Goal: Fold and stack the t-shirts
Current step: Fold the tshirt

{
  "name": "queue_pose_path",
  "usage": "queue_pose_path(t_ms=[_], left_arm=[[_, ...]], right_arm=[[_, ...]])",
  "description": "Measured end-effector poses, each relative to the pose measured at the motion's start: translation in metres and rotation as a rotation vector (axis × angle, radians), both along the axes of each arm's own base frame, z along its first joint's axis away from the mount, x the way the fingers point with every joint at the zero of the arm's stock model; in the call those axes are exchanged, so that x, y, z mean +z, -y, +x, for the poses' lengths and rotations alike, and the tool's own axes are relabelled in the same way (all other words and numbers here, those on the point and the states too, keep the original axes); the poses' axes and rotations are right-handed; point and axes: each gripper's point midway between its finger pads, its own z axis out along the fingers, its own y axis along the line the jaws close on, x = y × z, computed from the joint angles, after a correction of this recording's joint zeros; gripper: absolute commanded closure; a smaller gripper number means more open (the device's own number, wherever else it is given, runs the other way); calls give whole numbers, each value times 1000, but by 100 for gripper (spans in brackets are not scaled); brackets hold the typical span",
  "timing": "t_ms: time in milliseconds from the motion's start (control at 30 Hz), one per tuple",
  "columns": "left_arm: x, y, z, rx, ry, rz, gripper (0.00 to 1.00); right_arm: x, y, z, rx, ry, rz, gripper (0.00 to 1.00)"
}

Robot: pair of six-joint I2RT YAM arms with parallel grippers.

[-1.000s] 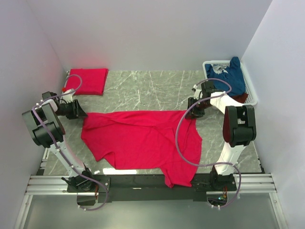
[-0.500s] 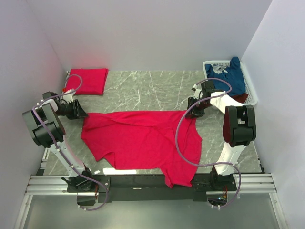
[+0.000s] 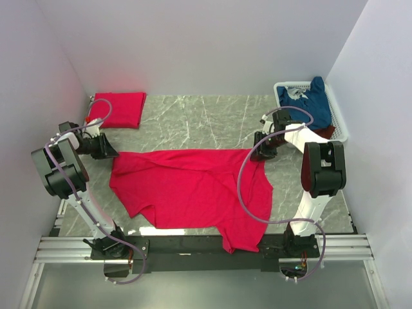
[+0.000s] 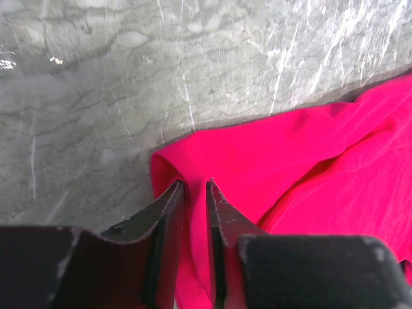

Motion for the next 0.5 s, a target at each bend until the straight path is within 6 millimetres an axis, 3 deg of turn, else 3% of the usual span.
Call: queue_pose_path(t_ms=[267,500], left_arm=[[1,0,1,0,2,1,78],[1,0,1,2,1,0,77]], right_arm=[[-9,17,-5,-46,-25,-22,48],[-10,14,-5,-62,-38,3,48]])
